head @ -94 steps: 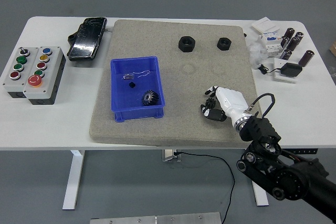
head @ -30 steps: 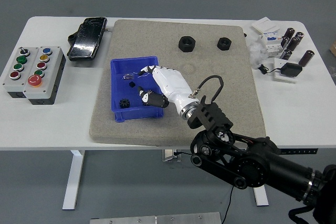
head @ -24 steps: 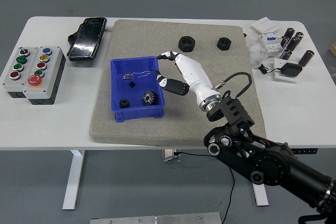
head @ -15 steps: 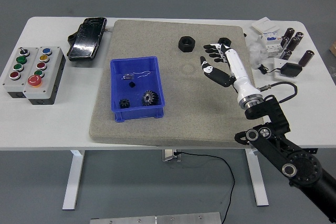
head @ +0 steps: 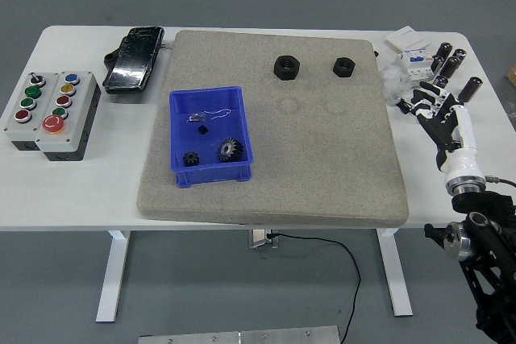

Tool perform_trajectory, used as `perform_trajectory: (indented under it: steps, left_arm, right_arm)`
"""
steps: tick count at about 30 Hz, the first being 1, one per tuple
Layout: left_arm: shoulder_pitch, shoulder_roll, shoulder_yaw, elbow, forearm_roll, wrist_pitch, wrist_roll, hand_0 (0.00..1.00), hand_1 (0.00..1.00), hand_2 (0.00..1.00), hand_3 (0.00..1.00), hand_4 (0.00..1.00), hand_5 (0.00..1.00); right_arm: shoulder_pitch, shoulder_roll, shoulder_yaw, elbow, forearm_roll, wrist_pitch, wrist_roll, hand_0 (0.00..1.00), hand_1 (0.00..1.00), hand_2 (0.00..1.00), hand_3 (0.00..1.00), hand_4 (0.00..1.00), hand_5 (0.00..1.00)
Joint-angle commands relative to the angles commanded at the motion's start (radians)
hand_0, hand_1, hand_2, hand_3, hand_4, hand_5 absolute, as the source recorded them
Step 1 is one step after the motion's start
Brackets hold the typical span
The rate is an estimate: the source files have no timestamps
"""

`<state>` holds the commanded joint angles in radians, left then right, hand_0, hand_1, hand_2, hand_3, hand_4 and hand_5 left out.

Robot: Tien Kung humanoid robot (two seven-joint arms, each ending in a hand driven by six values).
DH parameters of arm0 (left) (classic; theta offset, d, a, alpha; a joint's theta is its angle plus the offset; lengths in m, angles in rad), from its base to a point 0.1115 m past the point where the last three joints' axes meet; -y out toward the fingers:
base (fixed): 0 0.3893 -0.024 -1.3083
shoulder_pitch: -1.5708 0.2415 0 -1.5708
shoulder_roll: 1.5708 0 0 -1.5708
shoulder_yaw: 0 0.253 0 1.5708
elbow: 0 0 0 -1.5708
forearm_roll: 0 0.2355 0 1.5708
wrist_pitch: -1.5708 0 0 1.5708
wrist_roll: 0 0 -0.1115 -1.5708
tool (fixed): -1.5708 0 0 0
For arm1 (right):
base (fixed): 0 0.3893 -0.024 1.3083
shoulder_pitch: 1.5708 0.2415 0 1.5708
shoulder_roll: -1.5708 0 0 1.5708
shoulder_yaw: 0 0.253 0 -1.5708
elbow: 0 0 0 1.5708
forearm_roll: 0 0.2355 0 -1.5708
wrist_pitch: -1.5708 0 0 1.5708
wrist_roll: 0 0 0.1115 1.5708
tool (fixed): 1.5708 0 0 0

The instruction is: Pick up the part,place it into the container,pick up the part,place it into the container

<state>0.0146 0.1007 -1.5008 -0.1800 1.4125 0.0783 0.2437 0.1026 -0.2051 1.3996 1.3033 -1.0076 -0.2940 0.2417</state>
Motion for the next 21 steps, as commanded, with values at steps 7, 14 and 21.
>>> perform_trajectory:
  steps: [7,14,21]
  left_arm:
    - [-0.011,0.013,-0.003,0.0,0.012,-0.004,-0.002,0.662,0.624,0.583,0.614,0.71,0.365]
    - [-0.016,0.025,-0.003,0.0,0.013,-0.004,-0.002,0.662,0.624,0.583,0.614,0.709,0.365]
    - [-0.016,0.025,0.007,0.0,-0.003,-0.005,-0.011,0.661,0.624,0.583,0.614,0.707,0.364]
  right_arm:
    - [0.0,0.004,0.081,0.01,0.004,-0.012,0.004,0.661,0.688,0.682,0.681,0.662,0.342]
    - [-0.006,0.012,0.117,0.009,0.005,-0.021,0.01,0.66,0.685,0.681,0.693,0.652,0.325]
    - [-0.009,0.017,0.153,0.027,-0.003,-0.021,0.014,0.659,0.684,0.682,0.692,0.664,0.339]
